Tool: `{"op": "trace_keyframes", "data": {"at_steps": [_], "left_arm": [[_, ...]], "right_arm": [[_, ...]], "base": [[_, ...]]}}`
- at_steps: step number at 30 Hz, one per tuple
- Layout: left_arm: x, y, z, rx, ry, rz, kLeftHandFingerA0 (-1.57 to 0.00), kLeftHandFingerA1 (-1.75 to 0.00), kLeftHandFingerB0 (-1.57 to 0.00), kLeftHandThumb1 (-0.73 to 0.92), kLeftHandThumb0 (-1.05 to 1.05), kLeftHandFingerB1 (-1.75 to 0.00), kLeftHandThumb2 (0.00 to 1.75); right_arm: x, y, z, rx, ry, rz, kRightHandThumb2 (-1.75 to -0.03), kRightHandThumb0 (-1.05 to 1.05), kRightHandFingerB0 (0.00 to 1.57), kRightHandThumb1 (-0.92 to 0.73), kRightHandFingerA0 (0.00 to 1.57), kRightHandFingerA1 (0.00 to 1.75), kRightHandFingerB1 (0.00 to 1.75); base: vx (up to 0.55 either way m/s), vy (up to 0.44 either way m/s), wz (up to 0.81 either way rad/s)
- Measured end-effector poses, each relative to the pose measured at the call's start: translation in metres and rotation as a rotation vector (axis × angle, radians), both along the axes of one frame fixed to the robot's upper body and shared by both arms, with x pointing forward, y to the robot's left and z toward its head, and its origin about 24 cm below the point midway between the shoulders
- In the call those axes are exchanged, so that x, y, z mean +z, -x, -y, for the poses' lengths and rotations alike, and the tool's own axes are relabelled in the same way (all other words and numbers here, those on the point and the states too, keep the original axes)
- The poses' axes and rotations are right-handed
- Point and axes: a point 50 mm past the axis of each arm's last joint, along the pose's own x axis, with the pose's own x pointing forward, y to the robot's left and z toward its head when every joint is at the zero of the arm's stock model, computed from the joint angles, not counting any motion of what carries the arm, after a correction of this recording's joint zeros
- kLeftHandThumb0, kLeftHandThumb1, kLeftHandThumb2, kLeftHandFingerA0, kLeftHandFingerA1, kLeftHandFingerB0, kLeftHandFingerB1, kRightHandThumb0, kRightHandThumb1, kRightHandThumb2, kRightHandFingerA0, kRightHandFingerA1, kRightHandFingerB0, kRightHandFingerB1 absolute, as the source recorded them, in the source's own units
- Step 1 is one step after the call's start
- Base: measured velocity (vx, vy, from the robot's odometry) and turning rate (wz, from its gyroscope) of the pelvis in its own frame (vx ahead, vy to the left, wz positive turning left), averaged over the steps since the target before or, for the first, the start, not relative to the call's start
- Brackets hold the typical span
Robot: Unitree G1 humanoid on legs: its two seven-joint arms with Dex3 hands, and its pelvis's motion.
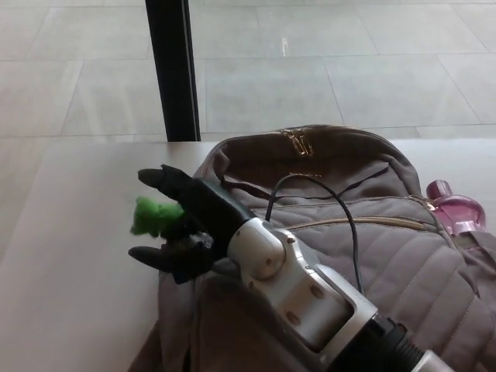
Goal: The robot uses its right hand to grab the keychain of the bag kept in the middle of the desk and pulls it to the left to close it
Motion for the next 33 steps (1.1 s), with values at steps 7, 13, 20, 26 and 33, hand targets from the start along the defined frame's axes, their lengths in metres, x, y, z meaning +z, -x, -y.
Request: {"op": "trace_keyframes", "data": {"at_steps": [7,13,20,26,33], "left_arm": [[-0.001,0.003,0.0,0.004,0.002,-0.01,-0.53,-0.56,-0.51,0.92,-0.93,-0.45,0.81],[-0.002,0.005,0.0,0.006,0.002,-0.016,-0.56,-0.55,-0.52,0.92,-0.93,-0.43,0.82],[-0.003,0.01,-0.001,0.01,0.002,-0.029,-0.49,-0.55,-0.47,0.92,-0.9,-0.46,0.82],[-0.003,0.013,-0.001,0.012,0.003,-0.037,-0.5,-0.55,-0.48,0.92,-0.91,-0.46,0.83],[-0.004,0.016,-0.001,0.014,0.003,-0.044,-0.45,-0.56,-0.37,0.92,-0.91,-0.45,0.87]], "right_arm": [[0.018,-0.01,0.03,0.017,0.028,0.013,-0.99,-1.05,0.0,-0.59,0.0,0.08,0.04],[0.04,-0.021,0.08,-0.04,0.042,0.03,-0.65,-0.77,0.02,-0.77,0.07,0.38,0.18],[0.08,-0.03,0.169,-0.222,0.0,0.069,-0.97,-0.79,0.19,-0.6,0.33,0.52,0.43],[0.088,-0.021,0.249,-0.428,-0.029,0.039,-0.65,-0.78,0.25,-0.82,0.36,0.4,0.3],[0.074,0.006,0.321,-0.626,-0.062,-0.035,-0.63,-0.75,0.27,-0.76,0.41,0.47,0.32]], "base": [[0.0,0.0,0.0],[0.0,0.0,0.0],[0.0,0.0,0.0],[0.0,0.0,0.0],[0.0,0.0,0.0]]}}
